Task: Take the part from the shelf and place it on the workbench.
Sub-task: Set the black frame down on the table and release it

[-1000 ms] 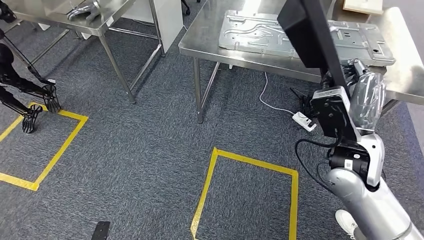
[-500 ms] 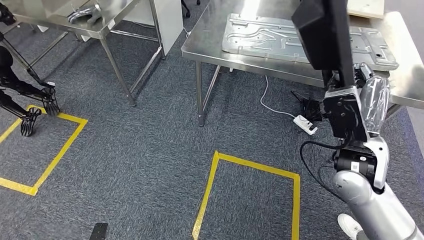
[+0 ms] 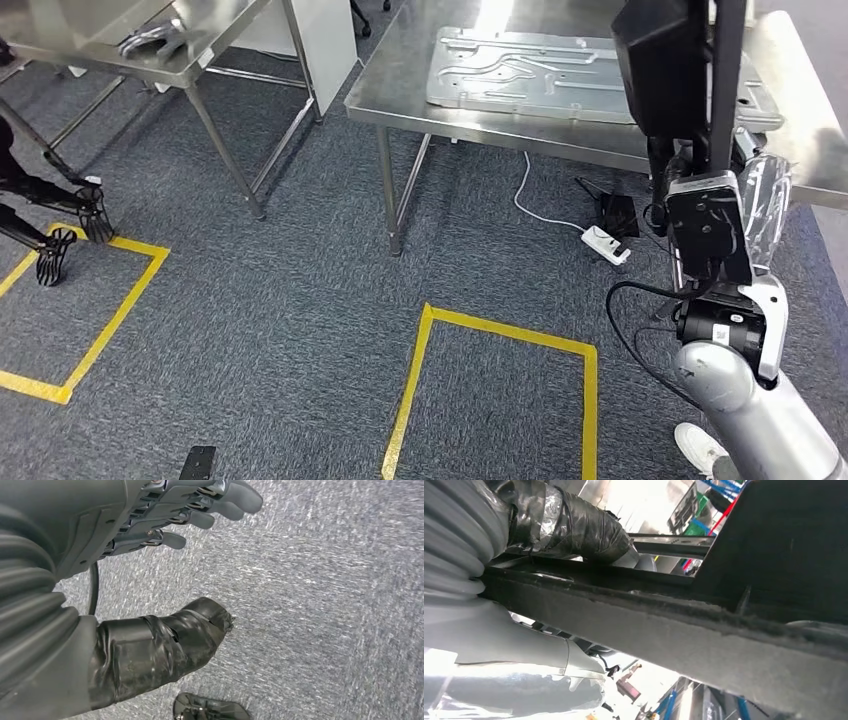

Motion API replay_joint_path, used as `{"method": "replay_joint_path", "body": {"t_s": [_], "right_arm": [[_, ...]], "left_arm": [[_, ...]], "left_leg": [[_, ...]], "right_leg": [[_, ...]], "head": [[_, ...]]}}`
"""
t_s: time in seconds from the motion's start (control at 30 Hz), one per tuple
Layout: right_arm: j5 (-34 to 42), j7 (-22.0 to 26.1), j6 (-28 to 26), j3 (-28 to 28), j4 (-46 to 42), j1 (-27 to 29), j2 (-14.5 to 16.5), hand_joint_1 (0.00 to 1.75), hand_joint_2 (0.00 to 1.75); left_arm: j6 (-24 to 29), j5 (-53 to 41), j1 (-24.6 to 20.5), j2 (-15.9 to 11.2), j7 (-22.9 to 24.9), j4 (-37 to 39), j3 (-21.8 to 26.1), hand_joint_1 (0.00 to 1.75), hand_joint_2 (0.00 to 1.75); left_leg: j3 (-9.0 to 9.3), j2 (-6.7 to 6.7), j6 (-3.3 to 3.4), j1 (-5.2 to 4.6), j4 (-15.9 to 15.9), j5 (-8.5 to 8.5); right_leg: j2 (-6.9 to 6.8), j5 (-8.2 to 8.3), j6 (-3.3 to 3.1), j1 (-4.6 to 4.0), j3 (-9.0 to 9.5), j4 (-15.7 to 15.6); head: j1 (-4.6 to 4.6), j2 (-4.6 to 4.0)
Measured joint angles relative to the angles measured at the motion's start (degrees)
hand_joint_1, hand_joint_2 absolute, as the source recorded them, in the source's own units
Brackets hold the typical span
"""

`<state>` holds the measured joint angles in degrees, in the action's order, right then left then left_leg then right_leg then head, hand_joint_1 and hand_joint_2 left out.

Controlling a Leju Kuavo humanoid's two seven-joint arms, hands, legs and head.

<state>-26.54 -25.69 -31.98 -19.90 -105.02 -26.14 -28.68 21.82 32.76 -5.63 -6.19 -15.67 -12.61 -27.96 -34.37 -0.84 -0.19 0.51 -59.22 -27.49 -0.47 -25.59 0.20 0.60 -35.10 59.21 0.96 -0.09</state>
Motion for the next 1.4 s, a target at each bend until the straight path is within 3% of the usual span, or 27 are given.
{"method": "replay_joint_path", "body": {"t_s": [0.07, 0.13, 0.17, 0.2, 0.23, 0.3, 0.37, 0.4, 0.47, 0.53, 0.63, 0.7, 0.73, 0.83, 0.9, 1.03, 1.1, 1.17, 1.2, 1.23, 1.27, 1.33, 1.4], "right_arm": [[-0.02, 0.04, 0.0, 0.03, -0.13, -0.01, 0.0, 1.75, 1.75], [-0.03, 0.06, -0.01, 0.03, -0.18, 0.05, 0.0, 1.75, 1.75], [-0.02, 0.06, -0.01, 0.03, -0.18, 0.13, 0.0, 1.75, 1.75], [-0.02, 0.06, -0.02, 0.03, -0.18, 0.21, 0.0, 1.75, 1.75], [-0.02, 0.06, -0.03, 0.03, -0.18, 0.28, 0.0, 1.75, 1.75], [-0.01, 0.07, -0.05, 0.04, -0.18, 0.33, 0.0, 1.75, 1.75], [0.01, 0.1, -0.09, 0.05, -0.18, 0.27, 0.01, 1.75, 1.75], [0.02, 0.12, -0.13, 0.07, -0.18, 0.29, 0.01, 1.75, 1.75], [0.03, 0.14, -0.21, 0.08, -0.21, 0.4, -0.02, 1.75, 1.75], [0.03, 0.15, -0.25, 0.12, -0.27, 0.45, -0.21, 1.75, 1.75], [0.03, 0.2, -0.28, 0.23, -0.31, 0.39, -0.43, 1.75, 1.75], [0.04, 0.17, -0.29, 0.26, -0.3, 0.62, -0.42, 1.75, 1.75], [0.01, 0.15, -0.3, 0.27, -0.29, 0.71, -0.42, 1.75, 1.75], [-0.48, 0.11, -0.32, 0.27, -0.28, 0.73, -0.41, 1.75, 1.75], [-1.09, 0.04, -0.37, 0.27, -0.29, 0.77, -0.41, 1.75, 1.75], [-2.42, -0.13, -0.36, 0.27, -0.33, 1.0, -0.42, 1.75, 1.75], [-3.17, -0.26, -0.2, 0.27, -0.35, 0.93, -0.41, 1.75, 1.75], [-3.91, -0.58, 0.16, 0.27, -0.33, 0.95, -0.4, 1.75, 1.75], [-4.23, -0.79, 0.42, 0.27, -0.32, 1.0, -0.39, 1.75, 1.75], [-4.54, -0.96, 0.67, 0.27, -0.31, 1.03, -0.39, 1.75, 1.75], [-4.81, -1.09, 0.89, 0.27, -0.31, 1.04, -0.39, 1.75, 1.75], [-5.18, -1.22, 1.09, 0.27, -0.31, 1.02, -0.39, 1.75, 1.75], [-5.3, -1.33, 1.19, 0.27, -0.31, 0.94, -0.4, 1.75, 1.75]], "left_arm": [[0.02, -0.01, -0.1, -0.01, 0.01, 0.0, -0.01, 0.0, 1.75], [0.04, -0.02, -0.08, 0.01, 0.01, 0.0, -0.02, 0.0, 1.75], [0.07, -0.02, -0.02, 0.01, 0.02, 0.0, -0.02, 0.0, 1.75], [0.11, -0.02, 0.04, 0.01, 0.03, 0.0, -0.02, 0.0, 1.75], [0.15, -0.03, 0.08, 0.01, 0.04, 0.0, -0.02, 0.0, 1.75], [0.25, -0.04, 0.02, -0.02, 0.05, 0.0, -0.04, 0.0, 1.75], [0.31, -0.04, -0.05, -0.08, 0.1, 0.0, -0.08, 0.0, 1.75], [0.32, -0.04, -0.09, -0.11, 0.13, 0.0, -0.1, 0.0, 1.75], [0.32, -0.03, -0.24, -0.09, 0.17, 0.0, -0.12, 0.0, 1.75], [0.35, -0.03, -0.33, -0.04, 0.18, 0.0, -0.13, 0.0, 1.75], [0.39, -0.05, -0.3, -0.02, 0.18, 0.0, -0.13, 0.0, 1.75], [0.38, -0.06, -0.24, -0.01, 0.18, 0.0, -0.13, 0.0, 1.75], [0.37, -0.06, -0.23, 0.01, 0.18, 0.0, -0.13, 0.0, 1.75], [0.29, -0.15, -0.28, 0.07, 0.11, 0.0, -0.15, 0.0, 1.75], [0.08, -0.26, -0.27, 0.09, -0.08, 0.0, -0.16, 0.0, 1.75], [-0.98, -0.24, -0.26, 0.08, -0.42, 0.0, -0.18, 0.0, 1.75], [-1.46, -0.21, -0.28, 0.08, -0.4, 0.0, -0.2, 0.0, 1.75], [-1.79, -0.25, -0.23, 0.09, -0.27, 0.0, -0.21, 0.0, 1.75], [-1.87, -0.28, -0.16, 0.09, -0.16, 0.0, -0.22, 0.0, 1.75], [-1.91, -0.33, -0.07, 0.09, -0.06, 0.0, -0.23, 0.0, 1.75], [-1.91, -0.37, -0.01, 0.08, 0.04, 0.0, -0.24, 0.0, 1.75], [-1.91, -0.43, -0.04, 0.02, 0.16, 0.0, -0.25, 0.0, 1.75], [-1.92, -0.52, -0.16, -0.04, 0.27, 0.0, -0.34, 0.0, 1.75]], "left_leg": [[-1.85, 0.13, -0.5, 0.11, -4.15, -2.54], [-5.45, 0.23, -0.74, 0.12, -11.52, -5.77], [-6.92, 0.24, -0.79, 0.12, -14.32, -6.5], [-7.6, 0.26, -0.76, 0.12, -15.36, -6.2], [-7.27, 0.31, -0.64, 0.11, -14.28, -4.87], [-4.31, 1.22, -0.09, 0.07, -7.41, -0.82], [-1.42, 2.62, 0.54, 0.05, -1.3, 1.24], [-0.8, 3.05, 0.73, -0.04, 0.0, 1.26], [-0.33, 2.52, 1.01, -0.08, 0.73, 1.2], [0.26, 1.68, 1.56, 0.16, 1.63, 1.54], [0.78, 0.66, 2.12, 0.34, 2.24, 1.62], [0.81, 0.22, 2.07, 0.43, 2.17, 1.47], [0.84, 0.01, 1.92, 0.56, 2.06, 1.36], [0.84, -0.23, 0.93, 0.88, 1.11, 0.64], [0.6, -0.24, 0.11, 0.69, 0.51, 0.22], [0.07, -0.23, -0.98, 0.83, -0.56, -0.71], [-2.42, 0.03, -1.15, 0.86, -5.71, -3.51], [-6.43, 0.19, -1.06, 0.76, -13.23, -6.3], [-7.8, 0.23, -0.93, 0.7, -15.46, -6.53], [-8.18, 0.25, -0.7, 0.62, -15.59, -5.64], [-7.42, 0.28, -0.33, 0.49, -13.45, -3.79], [-4.08, 0.5, 0.85, 0.0, -5.98, 0.09], [-1.69, 0.68, 1.73, -0.5, -1.01, 1.22]], "right_leg": [[0.4, 0.11, -0.66, 0.16, 0.21, -0.26], [0.89, 0.03, -1.01, 0.0, 0.23, -0.22], [1.21, -0.01, -1.07, -0.08, 0.24, -0.18], [1.58, -0.05, -1.12, -0.16, 0.26, -0.13], [1.98, -0.07, -1.15, -0.23, 0.31, -0.09], [2.81, -0.12, -1.13, -0.29, 0.4, -0.03], [3.6, -0.14, -0.86, -0.36, 0.21, 0.08], [3.94, -0.1, -0.61, -0.29, 0.05, 0.09], [4.58, 0.02, 0.05, -0.16, -0.11, -0.04], [3.78, -0.9, 0.65, -0.23, -0.72, 1.24], [1.56, -5.42, 1.39, 0.06, -5.15, 10.34], [1.22, -6.47, 1.93, 0.58, -7.64, 14.95], [1.11, -5.52, 2.21, 0.86, -7.43, 14.39], [0.29, -0.76, 2.95, 1.44, -2.28, 4.35], [-0.01, -0.24, 2.56, 1.28, -0.48, 0.89], [0.38, -0.36, 0.72, 1.16, -0.54, 0.85], [0.44, -0.44, 0.0, 1.07, -0.36, 0.73], [0.58, -0.64, -0.46, 0.68, -0.26, 0.73], [0.72, -0.73, -0.61, 0.46, -0.16, 0.74], [0.88, -0.85, -0.72, 0.25, 0.02, 0.75], [1.06, -0.98, -0.78, 0.07, 0.27, 0.75], [1.31, -1.35, -0.71, -0.21, 0.81, 0.72], [1.49, -1.61, -0.28, -0.24, 1.06, 0.58]], "head": [[0.15, 0.01], [0.26, 0.0], [0.25, -0.01], [0.25, -0.01], [0.25, -0.01], [0.25, -0.01], [0.21, -0.01], [0.2, -0.01], [0.24, 0.0], [0.08, 0.0], [-0.24, -0.01], [-0.24, -0.01], [-0.24, -0.01], [-0.29, -0.02], [-0.3, -0.01], [-0.24, -0.01], [-0.17, 0.0], [-0.15, 0.0], [-0.15, -0.01], [-0.15, -0.01], [-0.15, -0.01], [-0.2, -0.01], [-0.24, -0.01]]}}
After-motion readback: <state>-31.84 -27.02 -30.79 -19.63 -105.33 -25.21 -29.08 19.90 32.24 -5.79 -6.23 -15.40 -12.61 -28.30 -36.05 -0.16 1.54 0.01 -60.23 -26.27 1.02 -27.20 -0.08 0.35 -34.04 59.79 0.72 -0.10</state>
